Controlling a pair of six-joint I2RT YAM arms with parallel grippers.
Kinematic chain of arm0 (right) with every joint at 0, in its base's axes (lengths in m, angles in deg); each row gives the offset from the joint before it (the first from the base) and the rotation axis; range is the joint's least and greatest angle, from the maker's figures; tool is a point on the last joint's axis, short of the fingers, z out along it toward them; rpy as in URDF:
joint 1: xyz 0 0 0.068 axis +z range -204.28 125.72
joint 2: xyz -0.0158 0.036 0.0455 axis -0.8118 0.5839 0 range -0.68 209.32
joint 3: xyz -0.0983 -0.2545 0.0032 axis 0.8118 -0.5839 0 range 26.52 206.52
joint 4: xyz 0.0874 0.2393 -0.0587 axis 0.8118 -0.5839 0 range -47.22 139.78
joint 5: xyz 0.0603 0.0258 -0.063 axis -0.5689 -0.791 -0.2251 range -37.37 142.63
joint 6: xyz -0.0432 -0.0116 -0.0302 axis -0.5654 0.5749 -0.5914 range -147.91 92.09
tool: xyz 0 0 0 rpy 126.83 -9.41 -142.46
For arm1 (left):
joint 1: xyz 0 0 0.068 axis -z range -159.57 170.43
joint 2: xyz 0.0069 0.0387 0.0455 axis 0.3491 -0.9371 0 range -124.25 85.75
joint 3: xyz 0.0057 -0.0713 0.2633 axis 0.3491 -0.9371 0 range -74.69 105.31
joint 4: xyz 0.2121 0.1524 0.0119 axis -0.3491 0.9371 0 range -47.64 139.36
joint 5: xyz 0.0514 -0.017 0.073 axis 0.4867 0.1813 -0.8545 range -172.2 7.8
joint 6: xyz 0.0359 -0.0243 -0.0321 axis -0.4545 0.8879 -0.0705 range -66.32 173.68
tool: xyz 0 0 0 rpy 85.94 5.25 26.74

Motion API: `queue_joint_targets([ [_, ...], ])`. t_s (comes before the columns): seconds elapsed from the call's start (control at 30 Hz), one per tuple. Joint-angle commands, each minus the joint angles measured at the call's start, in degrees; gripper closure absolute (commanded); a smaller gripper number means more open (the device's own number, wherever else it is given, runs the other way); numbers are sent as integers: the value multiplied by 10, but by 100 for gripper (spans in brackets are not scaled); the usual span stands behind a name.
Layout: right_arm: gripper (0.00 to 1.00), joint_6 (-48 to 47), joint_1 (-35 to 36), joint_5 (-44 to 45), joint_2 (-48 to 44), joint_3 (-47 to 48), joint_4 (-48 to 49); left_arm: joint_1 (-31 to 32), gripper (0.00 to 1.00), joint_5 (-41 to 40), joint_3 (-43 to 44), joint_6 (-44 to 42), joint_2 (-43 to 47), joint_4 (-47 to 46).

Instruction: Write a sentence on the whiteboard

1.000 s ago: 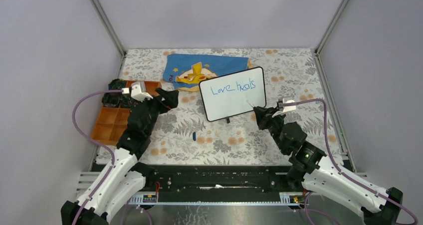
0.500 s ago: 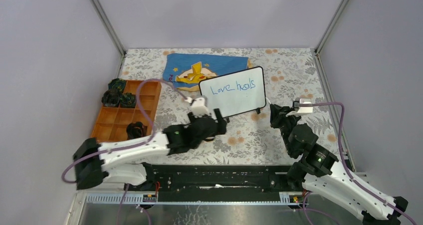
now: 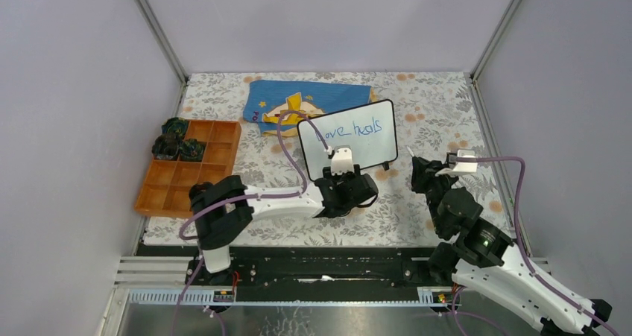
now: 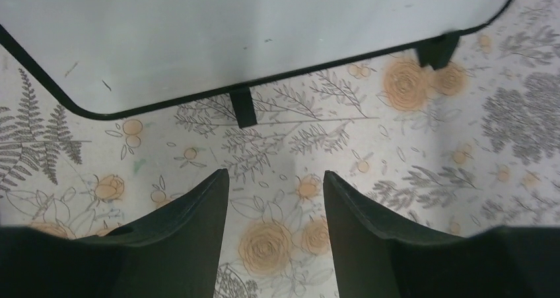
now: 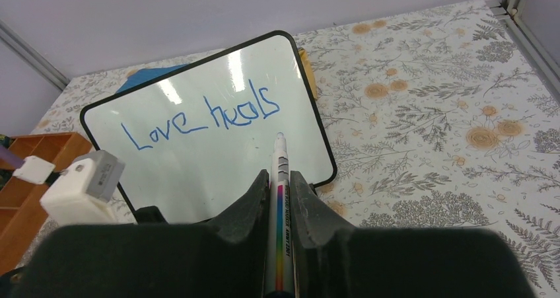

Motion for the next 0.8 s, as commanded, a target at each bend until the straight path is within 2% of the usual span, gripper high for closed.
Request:
queue_joint_targets([
  [0.0, 100, -5, -1, 8, -16, 27, 6, -23, 40, -21, 31, -15, -31, 9],
  [0.77, 100, -16, -1, -7, -34, 41, -4, -64, 57, -16, 69, -27, -117, 1],
])
